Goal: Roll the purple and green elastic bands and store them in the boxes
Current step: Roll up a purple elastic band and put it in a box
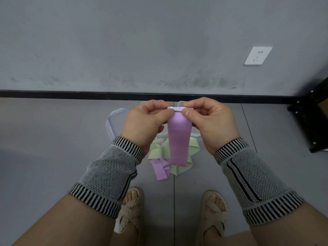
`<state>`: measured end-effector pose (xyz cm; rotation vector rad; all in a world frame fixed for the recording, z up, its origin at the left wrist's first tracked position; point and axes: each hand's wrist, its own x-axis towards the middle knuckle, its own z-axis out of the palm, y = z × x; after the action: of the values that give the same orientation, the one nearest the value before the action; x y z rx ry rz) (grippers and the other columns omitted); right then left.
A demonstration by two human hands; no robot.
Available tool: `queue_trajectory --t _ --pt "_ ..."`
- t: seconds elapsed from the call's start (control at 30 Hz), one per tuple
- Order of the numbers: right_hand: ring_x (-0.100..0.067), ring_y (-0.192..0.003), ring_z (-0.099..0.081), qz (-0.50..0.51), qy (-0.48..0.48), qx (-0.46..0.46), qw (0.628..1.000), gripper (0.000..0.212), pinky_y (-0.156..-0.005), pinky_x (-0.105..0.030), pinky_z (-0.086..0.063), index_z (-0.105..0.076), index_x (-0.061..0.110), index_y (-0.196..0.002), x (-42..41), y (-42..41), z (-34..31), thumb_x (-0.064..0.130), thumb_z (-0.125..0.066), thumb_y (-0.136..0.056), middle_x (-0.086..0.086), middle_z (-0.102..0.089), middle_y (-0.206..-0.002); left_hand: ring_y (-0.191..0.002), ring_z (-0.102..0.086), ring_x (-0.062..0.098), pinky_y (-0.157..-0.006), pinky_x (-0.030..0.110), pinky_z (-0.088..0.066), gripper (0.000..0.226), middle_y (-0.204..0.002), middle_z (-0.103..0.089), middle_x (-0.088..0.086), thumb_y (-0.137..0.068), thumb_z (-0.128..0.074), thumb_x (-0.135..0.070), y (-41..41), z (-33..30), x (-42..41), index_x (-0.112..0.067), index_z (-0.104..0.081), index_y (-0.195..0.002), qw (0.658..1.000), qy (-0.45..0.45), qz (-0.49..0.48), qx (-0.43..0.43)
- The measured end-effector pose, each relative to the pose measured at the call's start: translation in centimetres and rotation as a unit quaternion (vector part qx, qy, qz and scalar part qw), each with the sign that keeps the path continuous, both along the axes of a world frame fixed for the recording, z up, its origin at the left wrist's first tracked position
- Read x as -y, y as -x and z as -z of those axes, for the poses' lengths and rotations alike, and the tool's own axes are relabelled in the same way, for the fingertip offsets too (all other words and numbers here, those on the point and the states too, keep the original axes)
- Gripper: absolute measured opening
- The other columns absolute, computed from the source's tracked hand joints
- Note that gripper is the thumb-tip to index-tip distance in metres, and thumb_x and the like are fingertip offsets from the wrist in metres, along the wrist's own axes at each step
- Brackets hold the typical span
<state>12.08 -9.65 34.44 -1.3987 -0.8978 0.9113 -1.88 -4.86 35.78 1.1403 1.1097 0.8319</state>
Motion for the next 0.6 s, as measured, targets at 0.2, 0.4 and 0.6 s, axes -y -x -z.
queue_trajectory --t 0.2,0.4,0.6 --pt "-0.017 -0.077 -0.066 -0.001 0.001 -0.007 1.000 0.019 -0.079 -0.037 -0.056 -0.069 0.019 -0.083 -0.06 0.32 -0.06 0.001 -0.070 -0.079 -0.008 -0.071 -0.082 -0.051 -0.048 0.007 -0.055 0.022 -0.041 0.013 -0.061 -0.063 -0.002 -0.082 -0.065 -0.001 0.05 -0.07 0.09 -0.014 -0.068 -0.078 1.000 -0.006 -0.009 0.019" --pt "-0.019 -0.077 -0.069 -0.016 0.011 -0.024 1.000 0.012 -0.072 -0.034 -0.058 -0.069 0.017 -0.085 0.12 0.42 -0.40 0.006 -0.069 -0.082 -0.011 -0.072 -0.085 -0.049 -0.052 0.004 -0.052 0.017 -0.044 0.017 -0.058 -0.064 -0.005 -0.082 -0.062 0.004 0.13 -0.26 -0.03 -0.012 -0.065 -0.078 0.999 -0.010 -0.014 0.039" --pt "-0.022 -0.078 -0.069 -0.003 0.015 -0.007 1.000 0.018 -0.074 -0.039 -0.057 -0.070 0.021 -0.076 -0.01 0.14 -0.04 0.004 -0.071 -0.080 -0.010 -0.073 -0.084 -0.060 -0.052 0.012 -0.054 0.021 -0.042 0.011 -0.064 -0.063 -0.001 -0.082 -0.065 -0.003 -0.02 -0.02 -0.04 -0.013 -0.067 -0.081 1.000 0.010 -0.017 0.017"
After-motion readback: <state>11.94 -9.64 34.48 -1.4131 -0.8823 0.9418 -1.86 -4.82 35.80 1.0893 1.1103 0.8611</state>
